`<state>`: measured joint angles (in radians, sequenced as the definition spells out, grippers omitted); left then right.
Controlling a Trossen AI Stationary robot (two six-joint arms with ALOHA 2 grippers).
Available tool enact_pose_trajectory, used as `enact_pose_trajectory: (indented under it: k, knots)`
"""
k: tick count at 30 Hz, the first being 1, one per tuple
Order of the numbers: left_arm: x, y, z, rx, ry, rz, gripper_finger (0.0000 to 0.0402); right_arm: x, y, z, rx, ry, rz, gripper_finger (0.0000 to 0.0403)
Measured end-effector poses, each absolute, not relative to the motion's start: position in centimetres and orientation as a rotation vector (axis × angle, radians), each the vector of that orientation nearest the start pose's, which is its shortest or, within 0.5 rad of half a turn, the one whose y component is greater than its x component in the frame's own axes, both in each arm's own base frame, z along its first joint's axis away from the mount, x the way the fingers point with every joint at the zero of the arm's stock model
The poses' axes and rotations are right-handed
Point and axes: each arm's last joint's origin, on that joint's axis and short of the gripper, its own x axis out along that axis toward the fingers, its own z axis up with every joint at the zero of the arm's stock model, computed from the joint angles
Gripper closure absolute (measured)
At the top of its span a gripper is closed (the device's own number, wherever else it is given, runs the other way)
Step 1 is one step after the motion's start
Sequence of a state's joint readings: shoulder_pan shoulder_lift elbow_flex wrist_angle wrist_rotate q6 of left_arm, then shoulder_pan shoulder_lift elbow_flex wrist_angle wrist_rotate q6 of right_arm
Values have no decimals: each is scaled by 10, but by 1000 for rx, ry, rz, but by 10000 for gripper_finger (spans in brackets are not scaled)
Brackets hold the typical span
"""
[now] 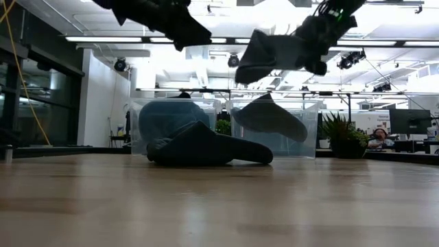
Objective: Pick and place caps into container
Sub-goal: Put the gray cap into the right transparent container
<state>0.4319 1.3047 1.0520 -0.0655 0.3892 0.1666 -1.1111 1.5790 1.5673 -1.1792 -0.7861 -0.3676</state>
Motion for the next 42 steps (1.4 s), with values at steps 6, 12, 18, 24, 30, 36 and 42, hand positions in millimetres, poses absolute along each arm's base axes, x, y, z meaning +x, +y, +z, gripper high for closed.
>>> enact_pose_trajectory:
  k: [6,12,18,24,30,36,42]
  knots:
    - [271,109,317,-19,273,-105,239,159,-280,311,678,782,-98,399]
    - [272,107,311,-32,178,-174,239,154,-295,291,710,817,-85,399]
    - [272,108,312,-25,146,-169,239,150,-298,287,706,830,-79,399]
    - [277,110,307,-39,147,-169,239,149,-297,286,672,866,-82,399]
    - [285,113,301,-60,136,-190,239,149,-297,286,655,862,-75,399]
    - [291,115,293,-85,147,-210,239,153,-292,286,640,874,-32,399]
    - [291,115,295,-78,134,-212,239,162,-288,286,591,880,11,399]
